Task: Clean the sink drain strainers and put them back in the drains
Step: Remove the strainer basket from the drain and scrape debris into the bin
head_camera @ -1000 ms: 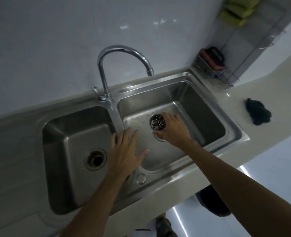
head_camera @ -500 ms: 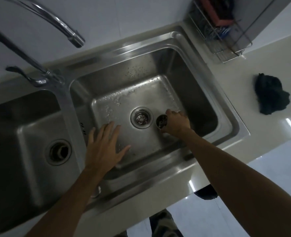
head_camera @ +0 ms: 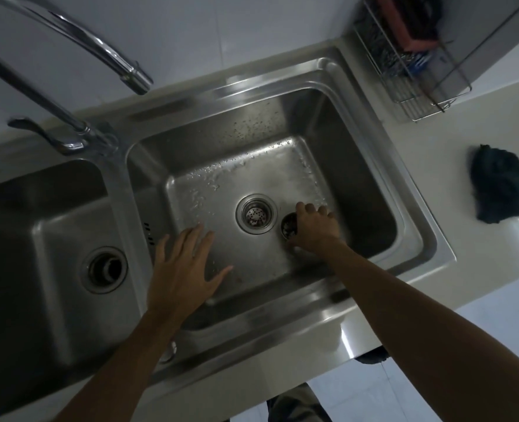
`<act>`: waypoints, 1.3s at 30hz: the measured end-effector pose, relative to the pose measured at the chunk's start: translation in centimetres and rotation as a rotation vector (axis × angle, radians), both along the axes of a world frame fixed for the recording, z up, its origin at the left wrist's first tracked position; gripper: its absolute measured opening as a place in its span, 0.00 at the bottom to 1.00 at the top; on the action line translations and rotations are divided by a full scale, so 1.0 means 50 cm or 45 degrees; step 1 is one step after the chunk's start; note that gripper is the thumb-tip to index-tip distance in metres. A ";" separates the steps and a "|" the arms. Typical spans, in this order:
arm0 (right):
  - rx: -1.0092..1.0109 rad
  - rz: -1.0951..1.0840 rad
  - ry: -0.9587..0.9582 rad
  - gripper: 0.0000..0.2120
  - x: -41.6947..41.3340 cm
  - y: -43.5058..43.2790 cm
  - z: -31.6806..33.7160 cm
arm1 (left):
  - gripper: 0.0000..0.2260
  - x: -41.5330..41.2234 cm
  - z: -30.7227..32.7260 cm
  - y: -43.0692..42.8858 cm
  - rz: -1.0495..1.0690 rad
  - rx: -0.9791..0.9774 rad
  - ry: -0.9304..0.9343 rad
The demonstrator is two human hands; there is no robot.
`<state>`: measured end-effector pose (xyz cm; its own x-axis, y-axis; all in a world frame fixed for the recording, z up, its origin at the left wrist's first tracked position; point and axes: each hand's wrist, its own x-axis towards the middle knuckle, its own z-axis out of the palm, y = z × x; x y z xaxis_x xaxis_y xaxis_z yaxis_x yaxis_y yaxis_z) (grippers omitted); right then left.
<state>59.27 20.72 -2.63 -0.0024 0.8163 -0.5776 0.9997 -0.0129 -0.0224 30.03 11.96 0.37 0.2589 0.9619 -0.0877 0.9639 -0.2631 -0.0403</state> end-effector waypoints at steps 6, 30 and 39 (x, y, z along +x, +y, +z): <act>0.166 0.314 -0.001 0.39 -0.082 0.054 -0.013 | 0.35 0.003 0.001 -0.002 0.003 0.019 -0.025; 0.115 0.396 -0.041 0.19 -0.150 0.058 -0.079 | 0.33 -0.001 -0.010 0.000 0.007 0.039 -0.076; 0.237 0.417 0.032 0.20 -0.152 0.028 -0.051 | 0.34 0.000 -0.012 0.002 0.021 0.055 -0.097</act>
